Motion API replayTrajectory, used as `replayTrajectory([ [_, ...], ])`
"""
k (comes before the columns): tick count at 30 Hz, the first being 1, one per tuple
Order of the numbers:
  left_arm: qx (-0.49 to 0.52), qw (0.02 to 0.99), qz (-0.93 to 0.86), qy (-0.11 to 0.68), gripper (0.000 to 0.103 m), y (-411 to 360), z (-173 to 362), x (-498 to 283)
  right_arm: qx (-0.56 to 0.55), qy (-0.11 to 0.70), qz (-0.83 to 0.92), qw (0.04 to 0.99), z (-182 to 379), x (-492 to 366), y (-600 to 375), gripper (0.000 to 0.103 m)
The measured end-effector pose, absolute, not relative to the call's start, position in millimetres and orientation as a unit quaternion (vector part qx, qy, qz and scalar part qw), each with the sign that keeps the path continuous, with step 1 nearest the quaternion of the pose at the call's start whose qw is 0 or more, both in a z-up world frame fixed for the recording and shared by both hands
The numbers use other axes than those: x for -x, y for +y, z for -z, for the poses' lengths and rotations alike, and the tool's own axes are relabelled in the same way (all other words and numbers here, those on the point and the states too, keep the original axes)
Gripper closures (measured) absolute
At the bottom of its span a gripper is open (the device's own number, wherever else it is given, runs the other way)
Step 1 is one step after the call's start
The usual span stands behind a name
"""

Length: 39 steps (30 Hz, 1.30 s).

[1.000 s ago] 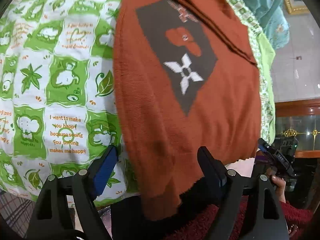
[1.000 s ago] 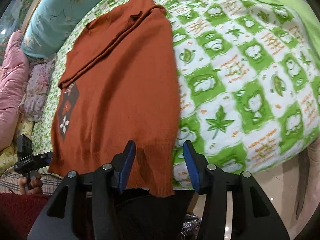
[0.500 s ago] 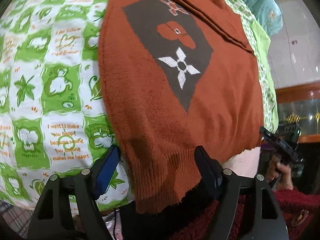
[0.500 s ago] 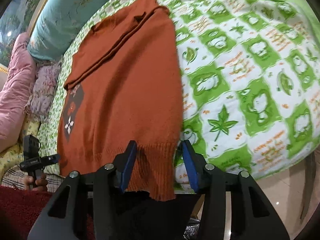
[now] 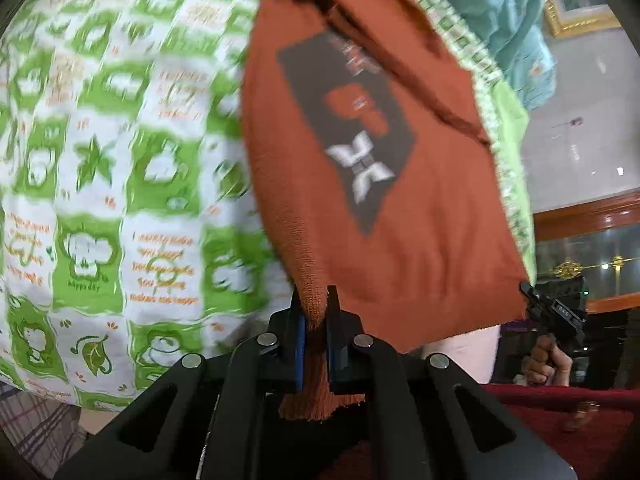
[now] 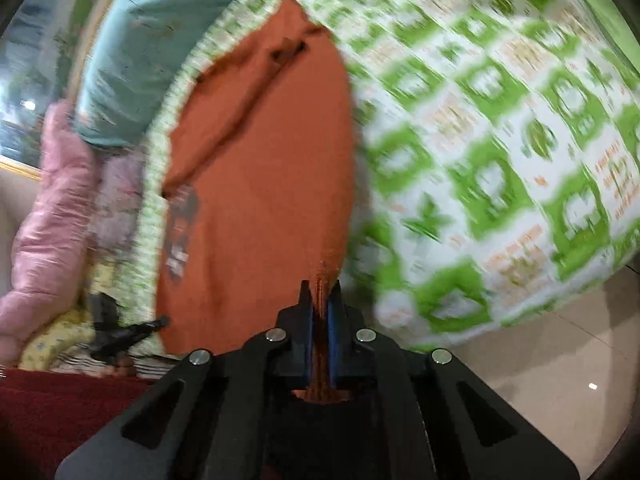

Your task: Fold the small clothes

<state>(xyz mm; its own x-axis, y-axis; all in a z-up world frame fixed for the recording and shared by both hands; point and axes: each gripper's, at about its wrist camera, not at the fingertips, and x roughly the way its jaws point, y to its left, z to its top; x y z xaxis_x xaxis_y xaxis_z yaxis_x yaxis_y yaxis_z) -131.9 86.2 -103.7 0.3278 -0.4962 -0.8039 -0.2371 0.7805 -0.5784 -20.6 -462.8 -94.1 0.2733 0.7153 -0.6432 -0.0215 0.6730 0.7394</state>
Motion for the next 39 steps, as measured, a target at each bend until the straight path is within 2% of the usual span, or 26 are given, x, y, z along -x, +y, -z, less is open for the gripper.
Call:
replayTrajectory([
  [9, 0.338, 0.795, 0.089, 0.496, 0.098, 105.5, 38.8, 79.9, -0.327, 0.471, -0.29, 0.766, 41.0, -44.6, -448.2, 0.097],
  [19, 0.327, 0.853, 0.063, 0.403, 0.098, 143.5, -16.6, -54.0, -0.314, 0.408, -0.284, 0.809, 12.9, -178.7, -428.2, 0.097],
  [25, 0.322, 0.855, 0.028, 0.405, 0.098, 156.2, 1.0, -126.8, -0.311, 0.416, -0.268, 0.811, 28.6, -256.6, -411.6, 0.097],
  [32, 0.311, 0.863, 0.008, 0.399, 0.098, 170.5, 3.7, -160.6, -0.318, 0.416, -0.271, 0.808, 38.5, -317.3, -401.1, 0.097],
  [39, 0.315, 0.839, -0.024, 0.444, 0.097, 178.1, 59.4, -198.5, -0.271, 0.476, -0.243, 0.8, 84.7, -362.1, -373.3, 0.096],
])
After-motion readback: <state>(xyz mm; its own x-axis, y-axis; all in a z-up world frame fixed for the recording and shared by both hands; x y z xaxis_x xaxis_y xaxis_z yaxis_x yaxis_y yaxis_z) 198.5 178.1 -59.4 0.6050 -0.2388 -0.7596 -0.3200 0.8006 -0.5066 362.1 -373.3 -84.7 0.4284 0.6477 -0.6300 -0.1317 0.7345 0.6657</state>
